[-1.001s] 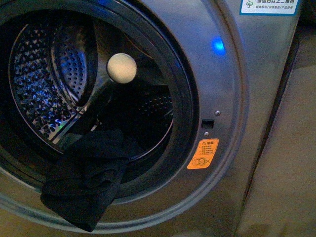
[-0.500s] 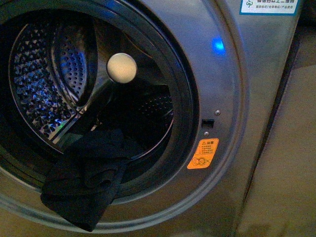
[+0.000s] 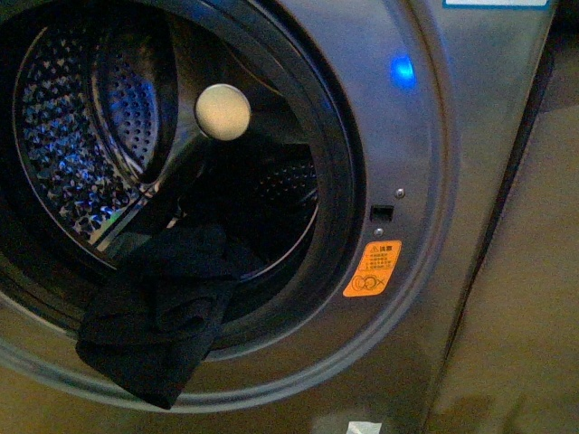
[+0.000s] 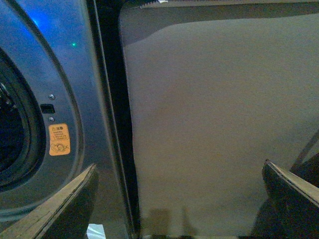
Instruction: Put clothes into washing machine
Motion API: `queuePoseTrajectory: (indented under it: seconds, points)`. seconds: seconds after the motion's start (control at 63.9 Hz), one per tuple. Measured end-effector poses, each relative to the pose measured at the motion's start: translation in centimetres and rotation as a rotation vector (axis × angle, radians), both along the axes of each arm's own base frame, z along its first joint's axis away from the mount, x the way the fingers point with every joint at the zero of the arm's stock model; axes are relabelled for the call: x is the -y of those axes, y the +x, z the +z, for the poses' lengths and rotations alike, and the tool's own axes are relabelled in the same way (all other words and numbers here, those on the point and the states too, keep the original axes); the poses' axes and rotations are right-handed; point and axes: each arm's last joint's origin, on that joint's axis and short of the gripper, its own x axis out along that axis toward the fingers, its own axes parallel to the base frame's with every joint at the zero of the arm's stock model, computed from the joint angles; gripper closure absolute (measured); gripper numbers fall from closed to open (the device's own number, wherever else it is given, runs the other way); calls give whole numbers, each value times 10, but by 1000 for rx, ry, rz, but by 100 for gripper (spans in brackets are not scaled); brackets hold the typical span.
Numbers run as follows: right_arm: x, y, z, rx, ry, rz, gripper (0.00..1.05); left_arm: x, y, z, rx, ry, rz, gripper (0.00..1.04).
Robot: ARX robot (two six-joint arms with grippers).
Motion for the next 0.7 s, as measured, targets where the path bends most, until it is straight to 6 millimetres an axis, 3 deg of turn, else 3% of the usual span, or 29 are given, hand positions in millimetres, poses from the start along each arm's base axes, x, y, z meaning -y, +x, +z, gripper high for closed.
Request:
queuePoseTrajectory:
  seconds: [0.141,0.579,0.704]
  points:
    - [0,0,0,0,0,0,7,0,-10,-3,-7,0,0,101]
    - [0,0,0,0,0,0,7,0,-11,-3,-6,0,0,101]
    - [0,0,0,0,0,0,7,0,-11,-3,-6,0,0,80]
